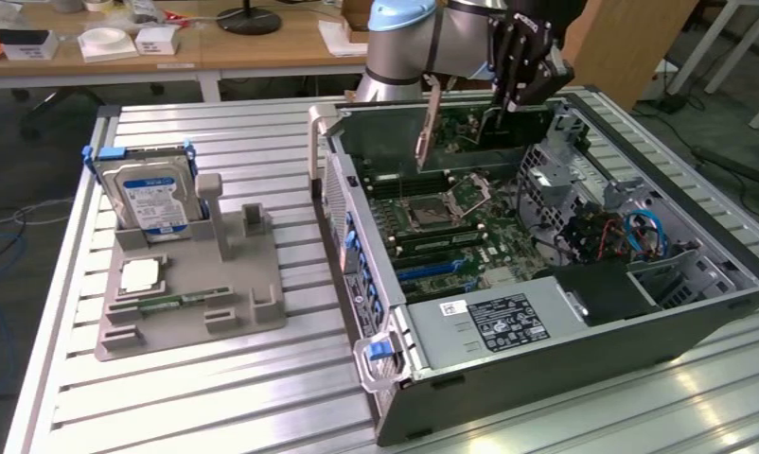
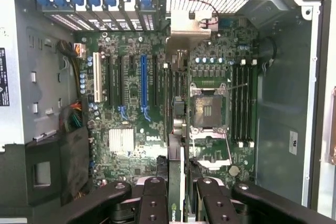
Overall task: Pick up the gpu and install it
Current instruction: 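Insert the gpu into the slot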
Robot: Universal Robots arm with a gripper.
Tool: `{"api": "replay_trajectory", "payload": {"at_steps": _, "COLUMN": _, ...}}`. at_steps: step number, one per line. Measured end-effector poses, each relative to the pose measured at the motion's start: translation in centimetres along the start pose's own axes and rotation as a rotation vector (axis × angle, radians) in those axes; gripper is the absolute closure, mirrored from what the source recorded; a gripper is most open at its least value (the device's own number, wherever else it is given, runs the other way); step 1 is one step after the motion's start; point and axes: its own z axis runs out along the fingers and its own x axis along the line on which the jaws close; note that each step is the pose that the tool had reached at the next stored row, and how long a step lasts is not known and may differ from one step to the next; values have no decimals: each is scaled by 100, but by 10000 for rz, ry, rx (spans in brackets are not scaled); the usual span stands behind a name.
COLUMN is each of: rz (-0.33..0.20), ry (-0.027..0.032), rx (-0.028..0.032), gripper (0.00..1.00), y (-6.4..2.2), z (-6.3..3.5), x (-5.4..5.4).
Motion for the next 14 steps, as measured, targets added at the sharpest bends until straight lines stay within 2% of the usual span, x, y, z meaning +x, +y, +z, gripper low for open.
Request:
{"api": "replay_trajectory", "payload": {"at_steps": 9, "rz": 68, "ry": 3, "rx": -4, "gripper": 74, "y": 39, "z": 21, "x": 64}}
{"api": "replay_trajectory", "payload": {"at_steps": 14, "rz": 76, "ry": 33, "rx": -17, "gripper": 74, "y": 41, "z": 35, "x": 69}}
